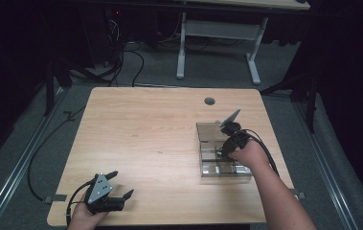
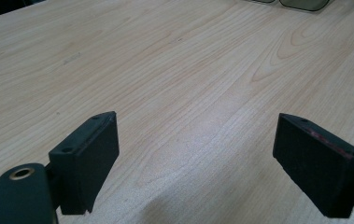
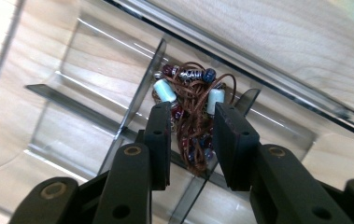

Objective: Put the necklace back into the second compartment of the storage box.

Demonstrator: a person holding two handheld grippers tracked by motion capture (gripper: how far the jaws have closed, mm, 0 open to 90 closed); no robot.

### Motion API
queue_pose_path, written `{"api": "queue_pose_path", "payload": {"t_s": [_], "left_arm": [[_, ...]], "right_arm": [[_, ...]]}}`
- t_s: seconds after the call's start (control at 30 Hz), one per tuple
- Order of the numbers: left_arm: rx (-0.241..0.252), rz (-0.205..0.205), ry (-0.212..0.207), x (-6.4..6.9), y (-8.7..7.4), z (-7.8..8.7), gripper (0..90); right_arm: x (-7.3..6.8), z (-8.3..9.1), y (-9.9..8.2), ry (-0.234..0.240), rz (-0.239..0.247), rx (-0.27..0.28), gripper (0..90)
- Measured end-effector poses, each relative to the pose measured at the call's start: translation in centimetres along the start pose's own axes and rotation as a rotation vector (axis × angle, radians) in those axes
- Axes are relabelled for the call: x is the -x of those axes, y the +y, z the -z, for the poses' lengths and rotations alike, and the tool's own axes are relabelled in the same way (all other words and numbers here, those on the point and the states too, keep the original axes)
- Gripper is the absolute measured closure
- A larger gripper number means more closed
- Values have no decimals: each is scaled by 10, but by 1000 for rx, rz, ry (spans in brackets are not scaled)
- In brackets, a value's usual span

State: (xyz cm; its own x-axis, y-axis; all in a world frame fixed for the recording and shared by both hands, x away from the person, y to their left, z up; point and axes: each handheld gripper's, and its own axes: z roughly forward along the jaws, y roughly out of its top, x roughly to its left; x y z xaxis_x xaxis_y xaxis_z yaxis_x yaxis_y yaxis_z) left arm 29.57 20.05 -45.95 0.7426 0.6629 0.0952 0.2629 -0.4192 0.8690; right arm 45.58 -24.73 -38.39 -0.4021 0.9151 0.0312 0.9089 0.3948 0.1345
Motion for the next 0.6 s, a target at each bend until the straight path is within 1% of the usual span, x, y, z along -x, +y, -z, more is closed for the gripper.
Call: {"api": "queue_pose_path", "payload": {"t_s": [0.03, 0.07, 0.13, 0.17, 0.2, 0.23, 0.33, 0.37, 0.4, 0.43, 0.47, 0.5, 0.53, 0.6], "left_arm": [[-1, 0, 0, 0, 0, 0, 149], [2, 0, 1, 0, 0, 0, 149], [1, -1, 2, 0, 0, 0, 149], [1, -1, 2, 0, 0, 0, 149], [1, -1, 2, 0, 0, 0, 149], [-1, -1, 1, 0, 0, 0, 150], [-1, -3, 2, 0, 0, 0, 150], [-1, -3, 1, 0, 0, 0, 150], [-1, -2, 1, 0, 0, 0, 150], [1, 0, 2, 0, 0, 0, 150], [1, 1, 2, 0, 0, 0, 149], [1, 1, 1, 0, 0, 0, 150], [1, 1, 1, 0, 0, 0, 150], [1, 0, 1, 0, 0, 0, 149]], "right_arm": [[0, 4, 0, 1, 0, 5, 678], [0, 10, -1, 2, 7, 21, 683], [0, 12, -1, 9, 2, 22, 686], [1, 13, -2, 4, 9, 15, 694], [1, 14, -3, -3, 5, 9, 705], [2, 13, -3, 2, 9, 3, 732], [3, 8, -6, -2, -1, -19, 782], [2, 6, -6, -9, 7, -34, 807], [2, 4, -5, -13, 19, -37, 824], [1, 1, -5, -11, 11, -41, 851], [1, 0, -5, -5, 24, -37, 867], [-1, -6, -3, -7, 21, -48, 879], [-1, -6, -3, -7, 21, -48, 879], [-3, -14, -1, -3, 41, -48, 881]]}}
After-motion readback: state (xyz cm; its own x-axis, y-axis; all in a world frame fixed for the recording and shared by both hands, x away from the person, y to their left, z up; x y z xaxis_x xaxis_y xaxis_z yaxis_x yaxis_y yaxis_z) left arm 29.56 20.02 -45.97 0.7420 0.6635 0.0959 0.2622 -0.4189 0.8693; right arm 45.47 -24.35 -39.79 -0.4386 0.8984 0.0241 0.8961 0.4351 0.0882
